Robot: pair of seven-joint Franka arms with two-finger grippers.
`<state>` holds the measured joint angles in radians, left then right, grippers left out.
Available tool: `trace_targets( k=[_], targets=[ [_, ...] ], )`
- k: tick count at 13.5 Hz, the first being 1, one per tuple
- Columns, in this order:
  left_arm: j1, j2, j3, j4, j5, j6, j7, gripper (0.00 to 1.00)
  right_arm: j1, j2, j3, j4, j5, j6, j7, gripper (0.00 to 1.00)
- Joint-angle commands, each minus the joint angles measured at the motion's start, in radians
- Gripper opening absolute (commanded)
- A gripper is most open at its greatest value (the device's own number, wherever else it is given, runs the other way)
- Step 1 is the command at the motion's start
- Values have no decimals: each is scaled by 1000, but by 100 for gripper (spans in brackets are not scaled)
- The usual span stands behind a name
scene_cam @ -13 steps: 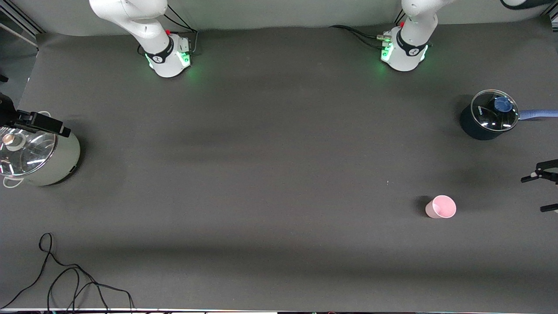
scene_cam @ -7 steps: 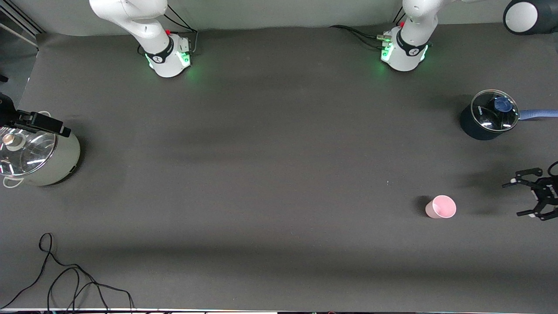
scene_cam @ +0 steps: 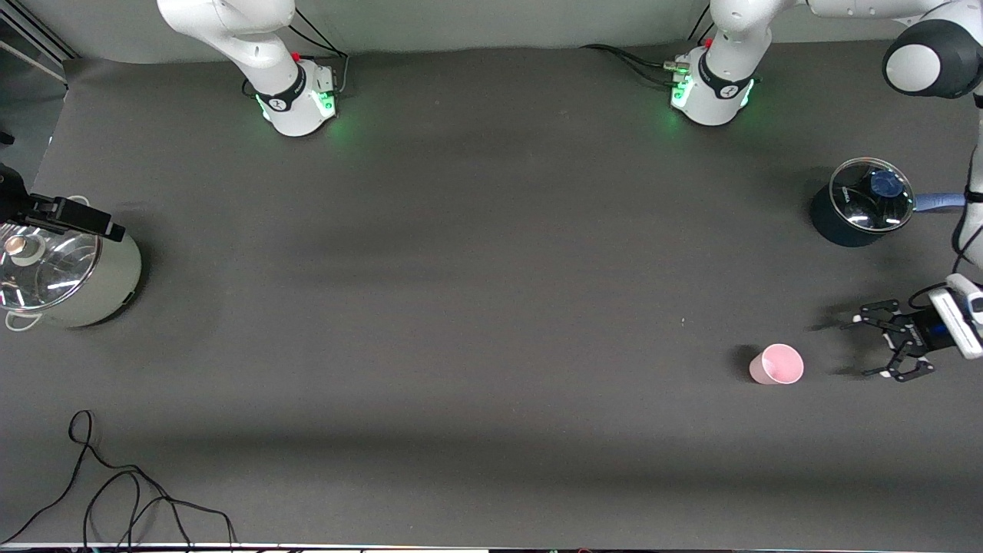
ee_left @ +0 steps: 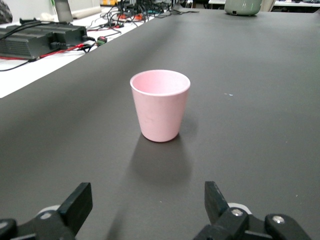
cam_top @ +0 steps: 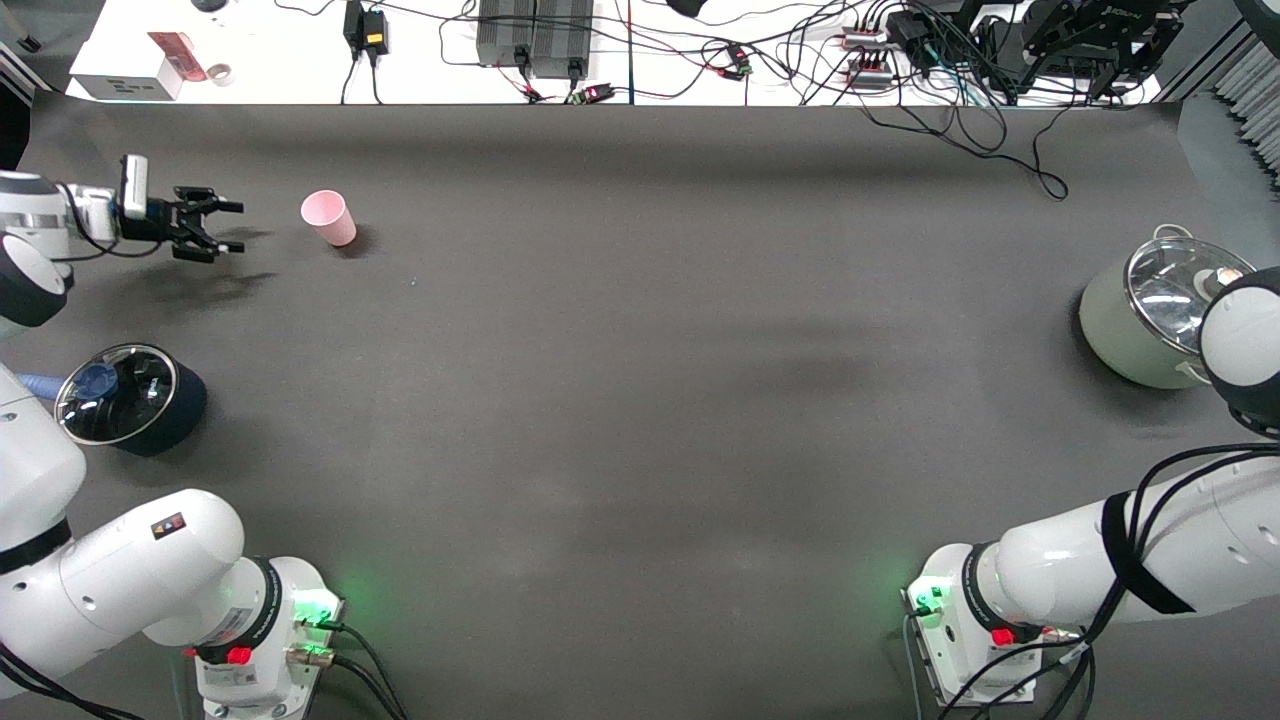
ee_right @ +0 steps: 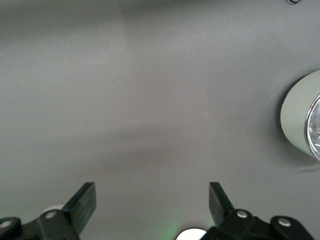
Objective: Transfer pink cup from left to right arm
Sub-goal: 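Move the left gripper down toward the pink cup, fingers open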
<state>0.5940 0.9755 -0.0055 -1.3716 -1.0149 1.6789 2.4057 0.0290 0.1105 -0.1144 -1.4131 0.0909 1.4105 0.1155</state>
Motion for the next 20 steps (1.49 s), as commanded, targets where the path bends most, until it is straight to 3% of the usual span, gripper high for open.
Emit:
trace_targets(
  k=[1,15,20],
  targets=[
    [9,2,-7,-40,-50,-22,96,100,2,1,-4,9,16,-11,-7,100],
    [27,106,-13,-46,-209,-102,165,100,-1,0,-4,9,16,-13,-8,100],
    [10,114,-56,-53,-228,-74,162,100,-1,0,-4,9,16,-13,-8,100]
  ],
)
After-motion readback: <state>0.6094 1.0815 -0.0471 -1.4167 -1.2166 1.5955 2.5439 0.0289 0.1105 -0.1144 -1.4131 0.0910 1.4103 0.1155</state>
